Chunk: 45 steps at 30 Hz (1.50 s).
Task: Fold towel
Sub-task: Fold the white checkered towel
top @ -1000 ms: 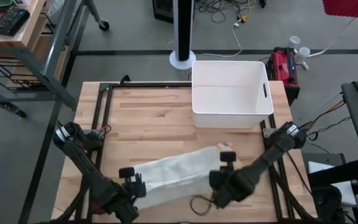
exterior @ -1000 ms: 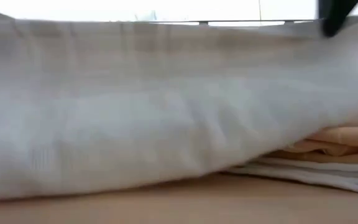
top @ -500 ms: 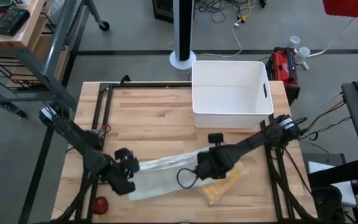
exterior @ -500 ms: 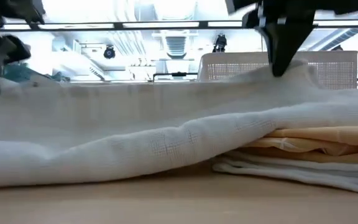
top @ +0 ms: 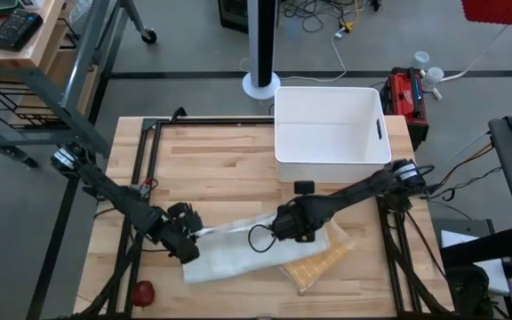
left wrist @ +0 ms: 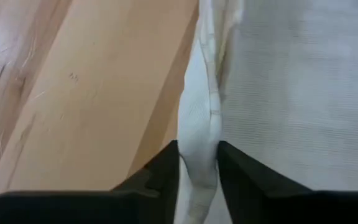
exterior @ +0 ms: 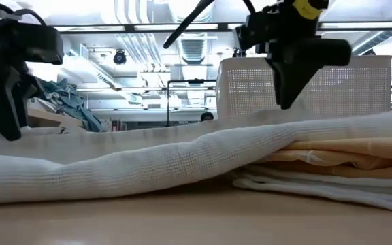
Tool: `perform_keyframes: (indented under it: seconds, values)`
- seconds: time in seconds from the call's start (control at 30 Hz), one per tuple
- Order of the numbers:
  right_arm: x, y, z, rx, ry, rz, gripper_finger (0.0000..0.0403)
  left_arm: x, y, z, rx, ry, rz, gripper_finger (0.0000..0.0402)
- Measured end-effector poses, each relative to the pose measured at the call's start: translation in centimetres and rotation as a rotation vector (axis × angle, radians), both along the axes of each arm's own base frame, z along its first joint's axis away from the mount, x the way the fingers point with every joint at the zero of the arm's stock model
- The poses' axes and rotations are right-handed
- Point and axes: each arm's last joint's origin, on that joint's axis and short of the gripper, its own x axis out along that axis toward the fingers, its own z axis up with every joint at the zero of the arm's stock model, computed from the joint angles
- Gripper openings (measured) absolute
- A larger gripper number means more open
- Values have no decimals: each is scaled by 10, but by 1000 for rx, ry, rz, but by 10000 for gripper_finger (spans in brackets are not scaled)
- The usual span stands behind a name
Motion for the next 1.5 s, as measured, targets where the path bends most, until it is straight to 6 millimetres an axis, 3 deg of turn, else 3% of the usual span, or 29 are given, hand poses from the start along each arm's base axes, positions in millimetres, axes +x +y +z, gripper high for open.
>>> perform_keyframes:
  seconds: [0.17,0.33,0.47,0.6,0.73,0.9,1.07,1.27,1.5]
  values:
    - [1,-9,4,-66,-31,-19,126,-1,3,-3,9,7,16,143]
    - [1,-15,7,-65,-47,-55,169,-1,3,-3,15,3,24,164]
    - [-9,-17,19,-72,-44,-77,179,-10,7,-2,-6,106,9,165]
    - [-28,-23,42,-76,-98,-107,177,-27,17,8,36,250,34,158]
    - [-55,-27,63,28,-195,-142,171,-28,19,24,-27,134,35,150]
    - [-98,-34,63,298,-362,-234,171,-9,9,49,-135,-254,0,139]
    - [-128,-36,38,552,-510,-431,181,14,1,59,-54,-513,-17,123]
    - [-150,-40,7,636,-541,-597,207,54,-7,54,29,-624,-46,114]
    - [-151,-40,-18,639,-538,-642,252,121,-8,36,169,-548,-63,113]
